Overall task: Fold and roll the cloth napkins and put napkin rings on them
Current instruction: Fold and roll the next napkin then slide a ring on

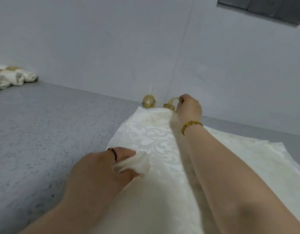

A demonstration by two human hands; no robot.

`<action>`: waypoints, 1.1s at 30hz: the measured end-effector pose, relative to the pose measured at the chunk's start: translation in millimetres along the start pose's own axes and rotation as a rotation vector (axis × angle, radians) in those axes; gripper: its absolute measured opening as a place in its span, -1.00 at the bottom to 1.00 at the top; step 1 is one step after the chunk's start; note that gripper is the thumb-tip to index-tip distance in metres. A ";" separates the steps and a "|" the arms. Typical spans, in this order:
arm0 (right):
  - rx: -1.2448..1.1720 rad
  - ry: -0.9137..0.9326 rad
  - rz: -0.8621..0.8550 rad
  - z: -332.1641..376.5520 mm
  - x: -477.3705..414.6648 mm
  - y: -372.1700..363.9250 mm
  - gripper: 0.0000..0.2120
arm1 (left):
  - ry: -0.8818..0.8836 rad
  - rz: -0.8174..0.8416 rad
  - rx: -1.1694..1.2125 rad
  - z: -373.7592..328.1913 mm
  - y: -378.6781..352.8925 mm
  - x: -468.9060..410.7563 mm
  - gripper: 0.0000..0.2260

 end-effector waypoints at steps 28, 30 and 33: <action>0.047 -0.024 0.560 -58.0 212.8 61.4 -0.56 | -0.196 -0.074 0.155 -71.3 -24.1 53.1 -0.72; -0.004 -0.021 0.487 -61.1 214.7 61.3 -0.58 | -0.182 -0.083 0.190 -67.8 -33.5 53.4 -0.76; -0.279 0.011 0.313 -62.4 215.6 72.6 -0.65 | -0.134 -0.101 0.181 -55.5 -40.0 48.8 -0.78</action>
Point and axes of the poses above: each hand's wrist, its own x-axis away from the middle knuckle, its own y-axis out of the back of the hand, z = x × y, the point moved 6 cm from there along -x, towards the middle knuckle, and after that the axes turned 15 degrees about z, right-handed, at the moved point
